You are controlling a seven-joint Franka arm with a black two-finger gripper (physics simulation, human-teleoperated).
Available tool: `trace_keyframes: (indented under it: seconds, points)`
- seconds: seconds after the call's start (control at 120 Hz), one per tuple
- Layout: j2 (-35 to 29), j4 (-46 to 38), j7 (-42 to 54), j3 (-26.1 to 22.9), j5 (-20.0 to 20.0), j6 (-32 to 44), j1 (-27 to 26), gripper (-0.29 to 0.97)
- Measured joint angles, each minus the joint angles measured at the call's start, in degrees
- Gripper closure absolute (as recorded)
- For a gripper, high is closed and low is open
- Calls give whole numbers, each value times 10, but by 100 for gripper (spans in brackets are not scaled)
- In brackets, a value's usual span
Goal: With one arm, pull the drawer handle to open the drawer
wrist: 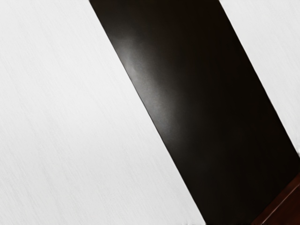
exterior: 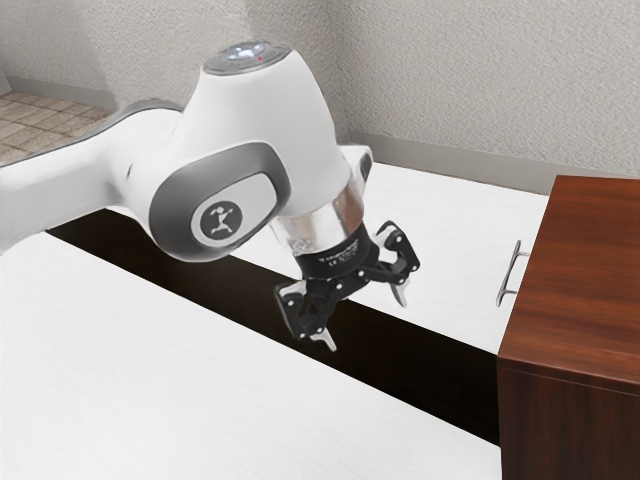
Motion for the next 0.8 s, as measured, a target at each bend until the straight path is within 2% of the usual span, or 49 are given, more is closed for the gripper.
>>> trace_keyframes:
  seconds: [0.25,0.442,0.55,0.683,0.8]
  points:
    - [34,4,177,-12,0,26,35,0]
    - [97,58,309,-13,-7,60,62,0]
    - [123,78,371,-16,-20,88,57,0]
    - [160,124,434,-19,-51,109,69,0]
    - [146,127,467,-22,-114,123,94,0]
